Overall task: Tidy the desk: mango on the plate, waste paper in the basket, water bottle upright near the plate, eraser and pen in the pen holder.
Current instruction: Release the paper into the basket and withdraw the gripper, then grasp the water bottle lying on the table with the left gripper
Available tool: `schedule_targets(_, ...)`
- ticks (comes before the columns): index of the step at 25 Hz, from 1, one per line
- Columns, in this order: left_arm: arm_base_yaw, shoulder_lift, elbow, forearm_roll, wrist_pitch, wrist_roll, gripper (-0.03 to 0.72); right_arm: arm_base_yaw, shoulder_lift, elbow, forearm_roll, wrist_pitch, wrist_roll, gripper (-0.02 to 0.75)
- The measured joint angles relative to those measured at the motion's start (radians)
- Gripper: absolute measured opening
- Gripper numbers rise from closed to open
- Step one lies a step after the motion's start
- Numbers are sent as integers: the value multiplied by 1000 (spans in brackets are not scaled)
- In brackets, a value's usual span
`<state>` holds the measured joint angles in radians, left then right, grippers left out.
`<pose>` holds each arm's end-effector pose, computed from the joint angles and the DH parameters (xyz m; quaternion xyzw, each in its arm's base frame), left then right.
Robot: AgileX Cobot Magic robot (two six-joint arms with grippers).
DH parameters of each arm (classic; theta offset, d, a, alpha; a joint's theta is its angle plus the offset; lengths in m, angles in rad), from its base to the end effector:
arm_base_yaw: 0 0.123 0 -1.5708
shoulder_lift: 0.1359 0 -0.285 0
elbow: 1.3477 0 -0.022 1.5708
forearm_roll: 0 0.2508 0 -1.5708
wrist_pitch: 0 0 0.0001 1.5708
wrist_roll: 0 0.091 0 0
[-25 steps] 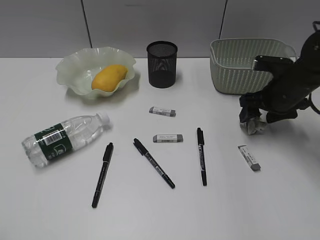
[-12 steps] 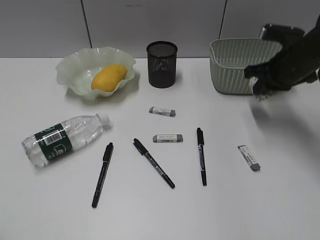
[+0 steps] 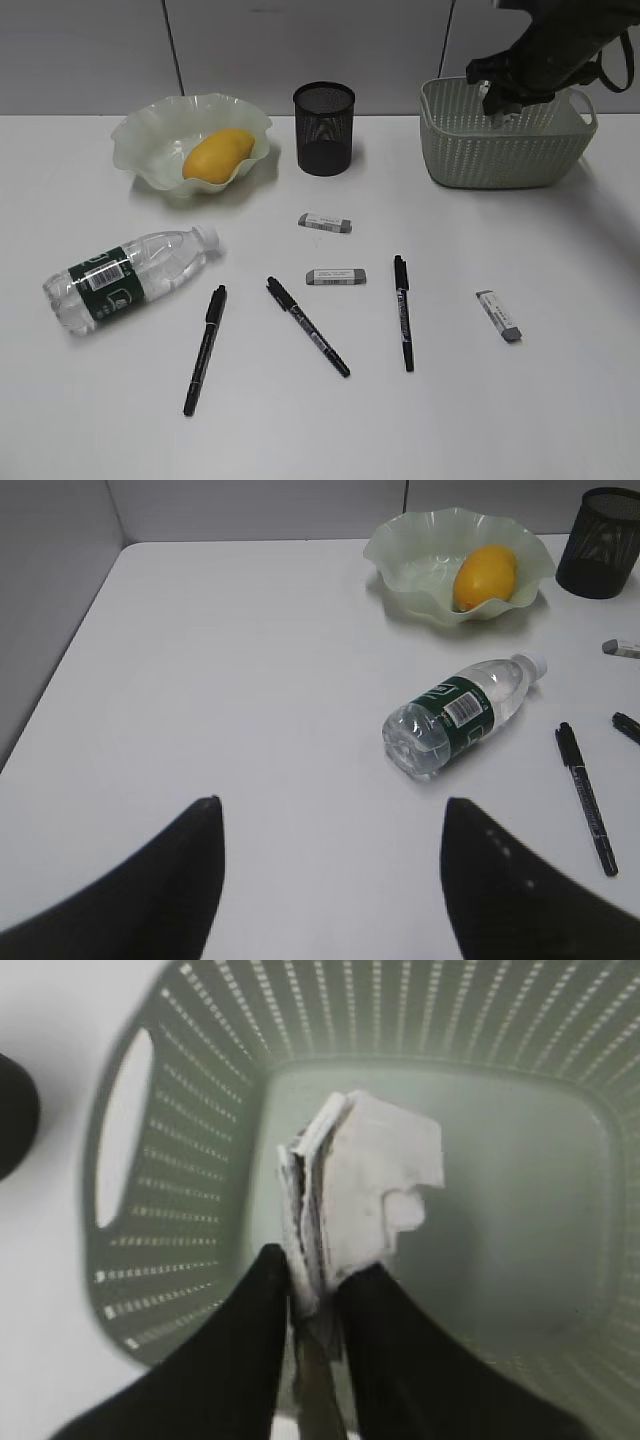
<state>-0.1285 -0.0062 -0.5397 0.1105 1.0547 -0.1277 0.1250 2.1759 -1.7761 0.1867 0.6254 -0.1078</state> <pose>-0.0095 0.0100 0.2890 -0.0029 0.8381 -0.0147 0.5453 0.4867 0.0711 0.2045 -0.0554 0.9462 0.0780 0.3091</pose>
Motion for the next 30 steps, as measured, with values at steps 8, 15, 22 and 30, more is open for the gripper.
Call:
schedule_targets(8, 0, 0, 0, 0, 0, 0, 499, 0, 79, -199, -80, 163, 28, 624)
schedule_targets(15, 0, 0, 0, 0, 1, 0, 499, 0, -234, 224, -141, 86, 45, 559)
schedule_targets(22, 0, 0, 0, -3, 1, 0, 499, 0, -870, 986, -167, -72, 66, 557)
schedule_targets(30, 0, 0, 0, -6, 1, 0, 498, 0, -1451, 1196, -166, 274, 90, 557)
